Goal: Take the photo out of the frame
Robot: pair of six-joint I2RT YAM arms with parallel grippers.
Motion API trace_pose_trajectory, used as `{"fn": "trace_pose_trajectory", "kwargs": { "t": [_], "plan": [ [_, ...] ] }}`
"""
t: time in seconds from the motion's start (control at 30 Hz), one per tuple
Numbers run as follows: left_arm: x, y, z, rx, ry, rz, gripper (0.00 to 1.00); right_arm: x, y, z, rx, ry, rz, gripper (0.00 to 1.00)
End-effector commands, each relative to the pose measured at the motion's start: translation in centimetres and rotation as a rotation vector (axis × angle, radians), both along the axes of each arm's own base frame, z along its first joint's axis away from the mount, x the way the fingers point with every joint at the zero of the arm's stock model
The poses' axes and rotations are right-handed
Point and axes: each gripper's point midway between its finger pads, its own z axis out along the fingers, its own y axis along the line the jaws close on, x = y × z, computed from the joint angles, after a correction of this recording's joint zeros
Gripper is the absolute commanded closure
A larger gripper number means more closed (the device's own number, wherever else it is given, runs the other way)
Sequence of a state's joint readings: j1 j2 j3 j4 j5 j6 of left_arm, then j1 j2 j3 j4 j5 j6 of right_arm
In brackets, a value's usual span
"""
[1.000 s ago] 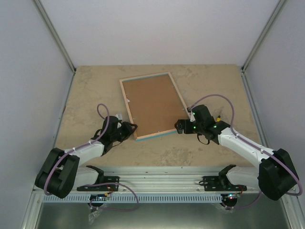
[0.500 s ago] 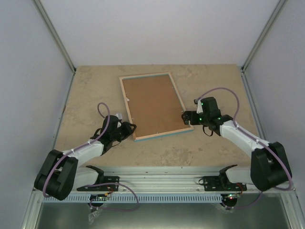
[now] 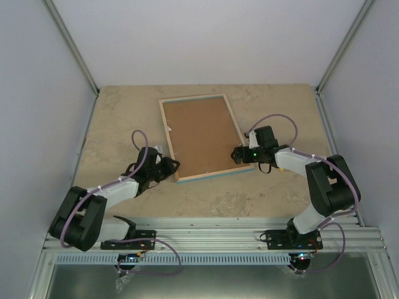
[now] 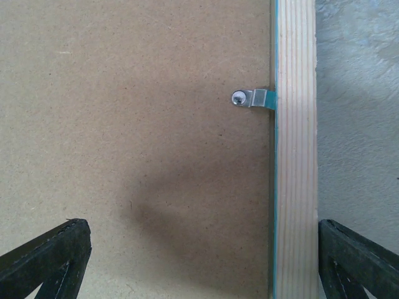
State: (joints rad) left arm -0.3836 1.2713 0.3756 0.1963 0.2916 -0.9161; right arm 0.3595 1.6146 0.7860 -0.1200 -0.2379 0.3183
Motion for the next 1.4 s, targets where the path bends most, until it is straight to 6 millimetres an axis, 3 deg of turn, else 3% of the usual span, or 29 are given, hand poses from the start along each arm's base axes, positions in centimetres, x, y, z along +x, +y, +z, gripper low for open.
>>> {"fn": "trace_pose_trajectory", "kwargs": {
  "t": [0.0,0.4,0.63,0.93,1.0,1.13,1.37],
  "plan": [
    [0.3,-0.2,-1.0,0.061,0.002,-0.047,0.73,-0.4,0.6,-0.1,0.041,-0.006,0.039,0.02],
    [0.6,0.0,-3.4,0.136,0.059,-0.07,0.5,-4.4,0.6,0.5,0.118,0.029,0.031,0.02],
    [1.1,0.6,-3.7,0.196,0.069,-0.066,0.37,-6.6,0.1,0.9,0.142,0.038,0.01,0.02],
    [1.2,3.4,-3.2,0.337,0.06,0.011,0.18,-6.2,-2.7,1.0,0.024,-0.007,-0.095,0.02],
    [1.2,4.2,-2.5,0.369,0.047,0.041,0.14,-5.6,-3.6,1.9,-0.011,-0.037,-0.139,0.02],
    [1.5,5.6,0.7,0.396,-0.027,0.112,0.01,-4.8,-5.0,4.9,-0.048,-0.133,-0.201,0.03],
    [1.3,6.7,10.4,0.327,-0.254,0.194,0.0,-3.8,-7.4,11.1,-0.087,-0.316,-0.291,0.02]
  ]
}}
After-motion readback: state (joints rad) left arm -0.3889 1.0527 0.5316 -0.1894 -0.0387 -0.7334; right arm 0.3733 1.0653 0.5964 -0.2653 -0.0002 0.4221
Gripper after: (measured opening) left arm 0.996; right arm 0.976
